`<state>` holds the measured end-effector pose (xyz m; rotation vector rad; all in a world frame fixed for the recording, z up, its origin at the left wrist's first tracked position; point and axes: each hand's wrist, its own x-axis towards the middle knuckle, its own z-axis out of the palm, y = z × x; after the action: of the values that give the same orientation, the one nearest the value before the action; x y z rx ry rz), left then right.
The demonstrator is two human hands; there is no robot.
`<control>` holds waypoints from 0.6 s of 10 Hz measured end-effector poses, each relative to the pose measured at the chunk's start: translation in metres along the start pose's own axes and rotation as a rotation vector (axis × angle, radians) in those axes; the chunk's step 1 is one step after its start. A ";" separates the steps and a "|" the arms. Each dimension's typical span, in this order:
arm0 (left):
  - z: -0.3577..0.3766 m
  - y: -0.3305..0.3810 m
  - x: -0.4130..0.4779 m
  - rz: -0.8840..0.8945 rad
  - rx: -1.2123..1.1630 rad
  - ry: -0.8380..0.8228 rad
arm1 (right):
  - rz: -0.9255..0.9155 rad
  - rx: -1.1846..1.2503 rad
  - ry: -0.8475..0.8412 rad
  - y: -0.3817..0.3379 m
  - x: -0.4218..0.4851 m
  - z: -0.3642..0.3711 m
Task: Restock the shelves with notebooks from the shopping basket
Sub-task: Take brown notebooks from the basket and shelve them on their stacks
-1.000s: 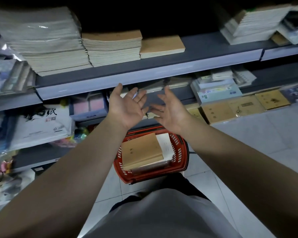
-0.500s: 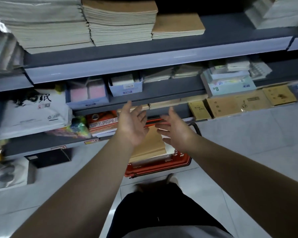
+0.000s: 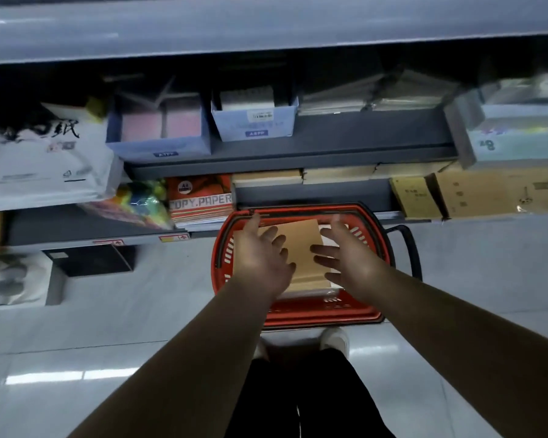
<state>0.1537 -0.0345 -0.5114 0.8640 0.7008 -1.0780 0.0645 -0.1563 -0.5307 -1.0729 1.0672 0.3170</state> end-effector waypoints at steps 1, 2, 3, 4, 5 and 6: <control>-0.019 -0.009 0.029 0.021 0.012 0.092 | 0.034 0.001 0.024 0.021 0.030 -0.006; -0.039 -0.024 0.058 -0.024 -0.027 0.143 | 0.057 -0.009 0.044 0.044 0.057 -0.020; -0.047 -0.034 0.079 -0.049 -0.058 0.176 | 0.059 -0.060 0.095 0.070 0.084 -0.030; -0.072 -0.047 0.103 -0.042 -0.093 0.224 | 0.080 -0.044 0.120 0.090 0.107 -0.034; -0.093 -0.057 0.118 -0.050 -0.181 0.201 | 0.090 -0.015 0.111 0.103 0.123 -0.038; -0.103 -0.072 0.128 -0.064 -0.230 0.185 | 0.095 0.008 0.112 0.110 0.132 -0.039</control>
<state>0.1202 -0.0187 -0.6872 0.7518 0.9929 -0.9594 0.0342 -0.1699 -0.7036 -1.0448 1.2205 0.3316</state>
